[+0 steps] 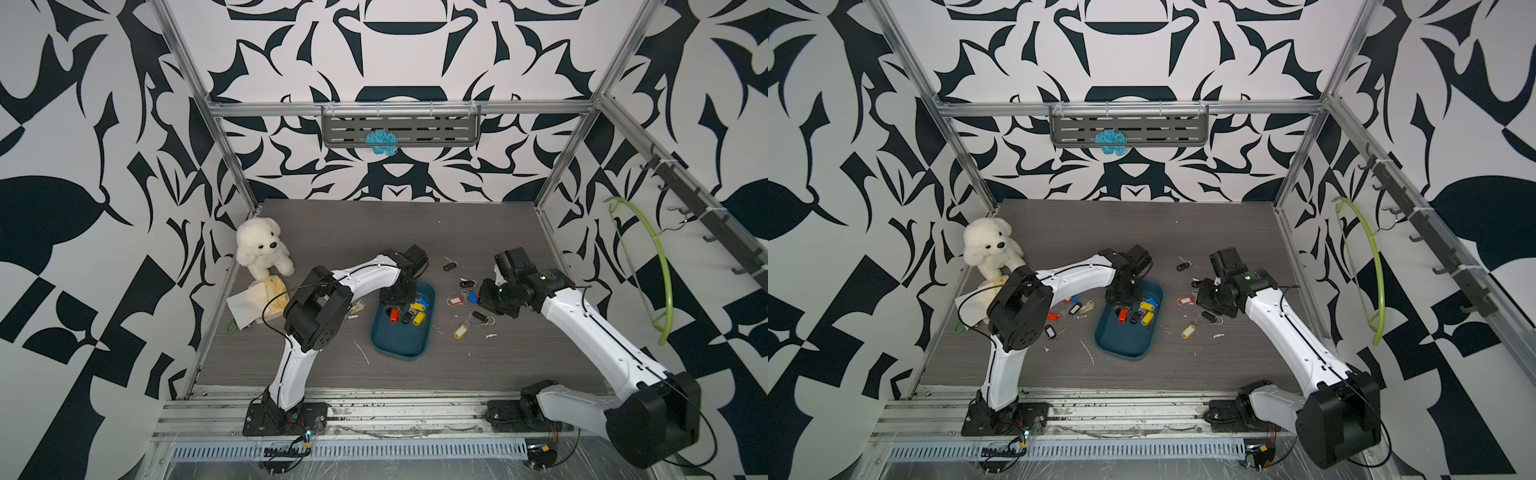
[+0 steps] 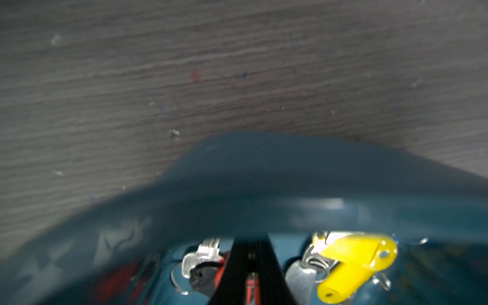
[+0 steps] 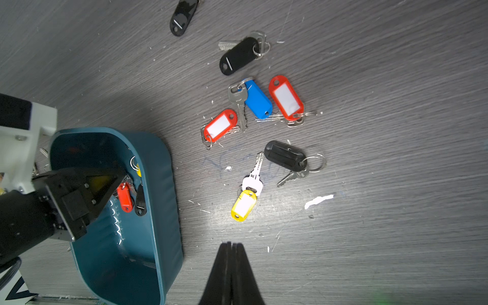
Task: Take the keys out of the storage box
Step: Pick up the key from the storage box.
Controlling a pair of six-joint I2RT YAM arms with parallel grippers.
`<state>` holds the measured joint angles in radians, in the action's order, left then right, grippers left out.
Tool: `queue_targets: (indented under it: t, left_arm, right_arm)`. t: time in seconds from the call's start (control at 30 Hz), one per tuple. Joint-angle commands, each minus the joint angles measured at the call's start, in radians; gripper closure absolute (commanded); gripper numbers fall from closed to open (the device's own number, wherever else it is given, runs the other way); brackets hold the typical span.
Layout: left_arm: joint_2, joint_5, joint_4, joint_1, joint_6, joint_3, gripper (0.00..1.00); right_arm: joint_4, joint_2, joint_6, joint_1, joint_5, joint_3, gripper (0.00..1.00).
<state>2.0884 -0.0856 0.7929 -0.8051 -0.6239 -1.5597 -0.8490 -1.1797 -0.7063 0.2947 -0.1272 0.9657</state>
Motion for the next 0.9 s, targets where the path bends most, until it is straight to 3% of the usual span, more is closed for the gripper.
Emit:
queue_targets:
  t: [0.0,0.17,0.63,0.87]
  left_arm:
    - [0.014,0.002,0.02,0.001,0.013,-0.027,1.0]
    - [0.001,-0.019,0.091,0.0,0.023,-0.069,1.0]
    - [-0.23,-0.148,0.203,0.011,0.032,-0.117,1.0]
    - [-0.277,-0.157,0.221,0.027,0.047,-0.134,1.0]
  right_arm:
    - [-0.016,-0.005,0.008,-0.002,-0.001,0.019,0.93]
    - [-0.012,0.003,0.004,-0.002,-0.002,0.014,0.94]
    - [-0.019,0.022,-0.007,-0.002,-0.006,0.011,0.94]
    - [-0.021,0.025,-0.011,-0.002,-0.005,0.007,0.94]
